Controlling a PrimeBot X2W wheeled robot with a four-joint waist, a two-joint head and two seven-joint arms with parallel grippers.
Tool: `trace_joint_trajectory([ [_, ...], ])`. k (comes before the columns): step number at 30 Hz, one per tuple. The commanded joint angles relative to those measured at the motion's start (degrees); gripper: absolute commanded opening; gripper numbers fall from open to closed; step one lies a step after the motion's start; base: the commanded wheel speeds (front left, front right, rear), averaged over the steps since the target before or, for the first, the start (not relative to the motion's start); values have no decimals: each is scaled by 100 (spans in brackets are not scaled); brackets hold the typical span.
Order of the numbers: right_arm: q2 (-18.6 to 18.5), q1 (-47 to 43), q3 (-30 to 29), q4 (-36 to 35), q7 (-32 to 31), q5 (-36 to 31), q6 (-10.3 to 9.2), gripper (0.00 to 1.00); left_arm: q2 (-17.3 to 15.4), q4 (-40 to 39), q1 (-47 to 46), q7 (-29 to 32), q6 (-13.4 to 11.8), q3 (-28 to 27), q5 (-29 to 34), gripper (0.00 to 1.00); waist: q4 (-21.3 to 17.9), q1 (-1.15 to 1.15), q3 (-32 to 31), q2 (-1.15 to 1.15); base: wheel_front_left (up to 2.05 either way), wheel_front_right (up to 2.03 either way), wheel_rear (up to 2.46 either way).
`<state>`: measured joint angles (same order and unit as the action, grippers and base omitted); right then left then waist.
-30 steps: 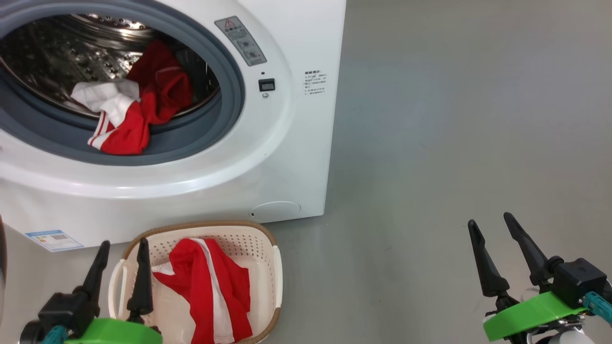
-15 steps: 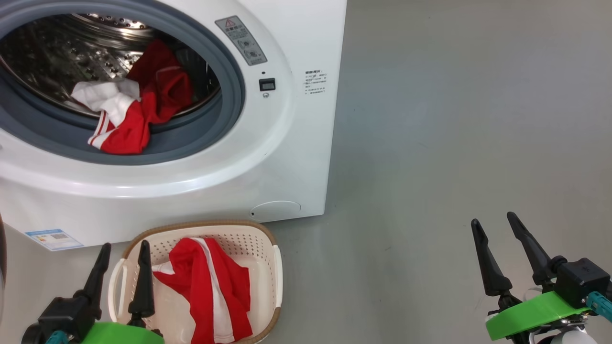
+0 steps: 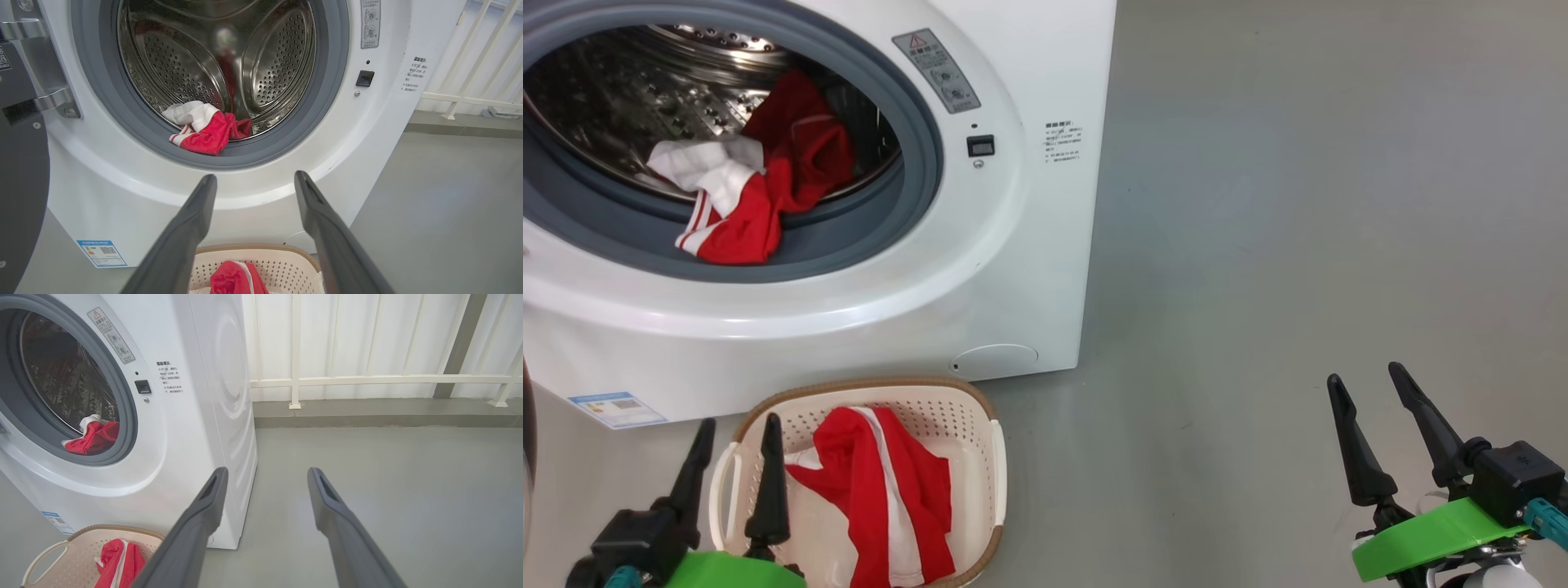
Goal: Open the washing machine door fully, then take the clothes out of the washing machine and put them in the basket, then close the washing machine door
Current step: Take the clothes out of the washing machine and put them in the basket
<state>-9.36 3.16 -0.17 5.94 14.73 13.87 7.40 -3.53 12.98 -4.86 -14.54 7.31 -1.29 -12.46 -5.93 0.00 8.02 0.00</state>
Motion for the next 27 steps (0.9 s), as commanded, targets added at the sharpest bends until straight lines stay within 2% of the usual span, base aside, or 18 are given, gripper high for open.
trace_joint_trajectory([
  [1,-67,0,124,-153,27,7,9,100,-75,-40,-145,-46,17,-140,-64,100,2,0,16,0,0,0,0],
  [7,-36,46,161,-167,27,2,9,100,-194,388,-631,-12,17,19,-136,100,-13,0,132,0,0,0,0],
  [19,83,293,342,-176,27,18,9,100,-536,1556,-2278,522,3,134,-161,100,-233,0,566,0,0,0,0],
  [27,211,475,414,-177,27,32,9,100,-822,2576,-3451,726,-110,188,-28,100,-441,0,928,0,0,0,0],
])
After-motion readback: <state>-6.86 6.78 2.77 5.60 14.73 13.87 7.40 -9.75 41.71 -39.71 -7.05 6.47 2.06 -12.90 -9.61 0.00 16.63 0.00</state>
